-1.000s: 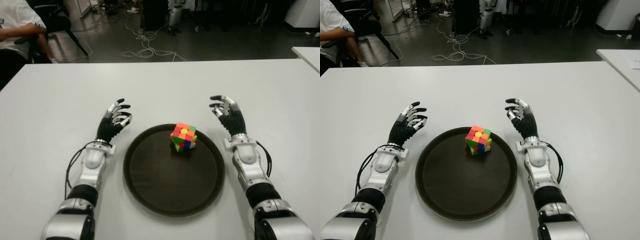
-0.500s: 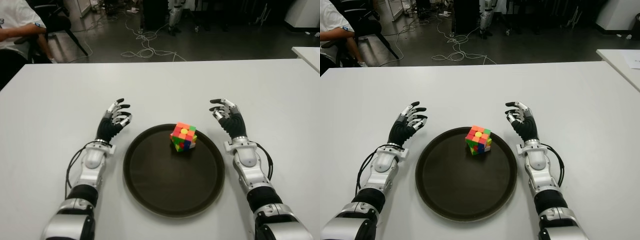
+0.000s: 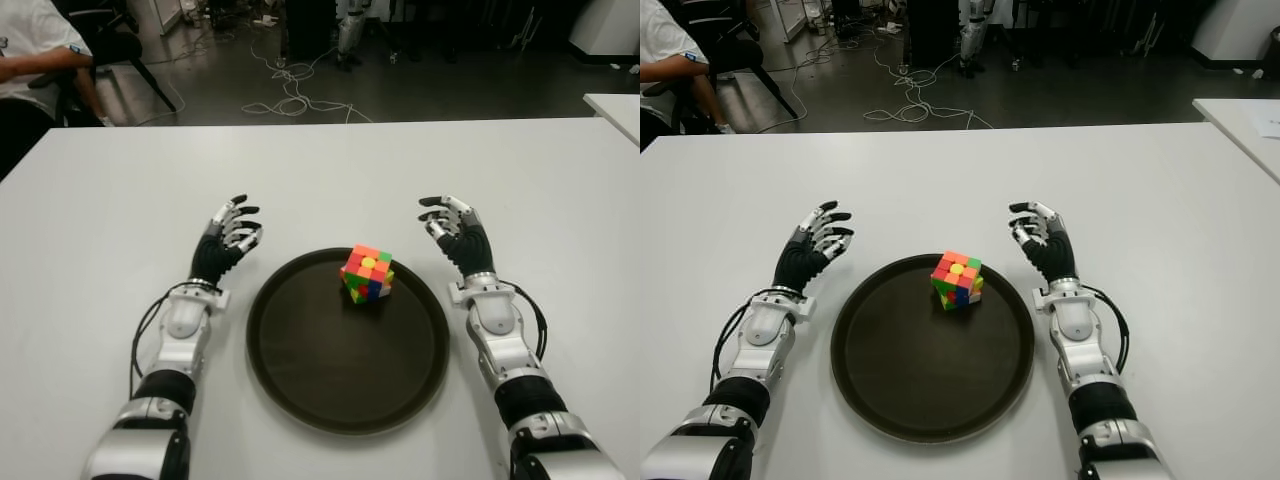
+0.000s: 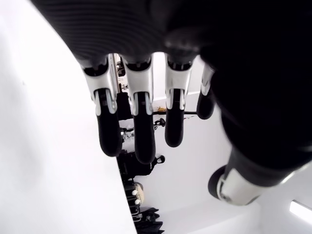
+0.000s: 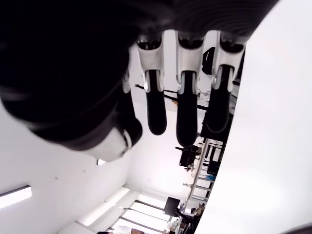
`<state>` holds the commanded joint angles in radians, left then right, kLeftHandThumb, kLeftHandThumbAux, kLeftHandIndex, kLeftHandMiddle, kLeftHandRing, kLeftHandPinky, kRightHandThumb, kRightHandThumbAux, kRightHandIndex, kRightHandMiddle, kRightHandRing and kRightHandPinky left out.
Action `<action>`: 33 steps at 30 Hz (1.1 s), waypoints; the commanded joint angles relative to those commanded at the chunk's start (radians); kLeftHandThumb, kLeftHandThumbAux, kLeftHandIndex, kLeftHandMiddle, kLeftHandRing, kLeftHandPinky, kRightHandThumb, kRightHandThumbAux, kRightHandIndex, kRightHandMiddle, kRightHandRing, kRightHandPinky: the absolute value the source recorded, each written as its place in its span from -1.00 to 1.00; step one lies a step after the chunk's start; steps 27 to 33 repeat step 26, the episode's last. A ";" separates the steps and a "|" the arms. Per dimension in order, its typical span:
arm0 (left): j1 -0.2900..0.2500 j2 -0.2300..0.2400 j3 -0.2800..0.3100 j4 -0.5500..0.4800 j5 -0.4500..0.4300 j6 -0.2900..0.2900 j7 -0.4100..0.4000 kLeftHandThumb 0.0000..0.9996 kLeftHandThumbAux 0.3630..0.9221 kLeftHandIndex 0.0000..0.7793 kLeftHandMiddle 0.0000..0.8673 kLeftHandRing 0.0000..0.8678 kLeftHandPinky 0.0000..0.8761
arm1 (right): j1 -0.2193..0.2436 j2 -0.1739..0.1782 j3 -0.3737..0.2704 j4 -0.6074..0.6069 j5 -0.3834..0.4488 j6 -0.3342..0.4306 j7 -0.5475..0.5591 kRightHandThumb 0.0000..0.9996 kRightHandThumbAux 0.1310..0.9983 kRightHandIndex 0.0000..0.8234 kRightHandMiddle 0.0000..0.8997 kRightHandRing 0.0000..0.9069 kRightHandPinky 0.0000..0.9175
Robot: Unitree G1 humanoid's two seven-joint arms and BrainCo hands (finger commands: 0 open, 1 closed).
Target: Pick up the Rubik's Cube and put it in the plate
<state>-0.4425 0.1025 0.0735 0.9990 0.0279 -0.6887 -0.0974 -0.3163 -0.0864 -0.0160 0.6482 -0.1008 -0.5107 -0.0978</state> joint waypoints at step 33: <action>-0.005 0.003 0.019 0.004 -0.020 0.019 -0.025 0.14 0.30 -0.66 -0.42 -0.30 -0.22 | -0.009 -0.001 0.003 0.031 -0.037 -0.050 -0.060 0.33 0.40 -0.02 -0.19 -0.18 -0.15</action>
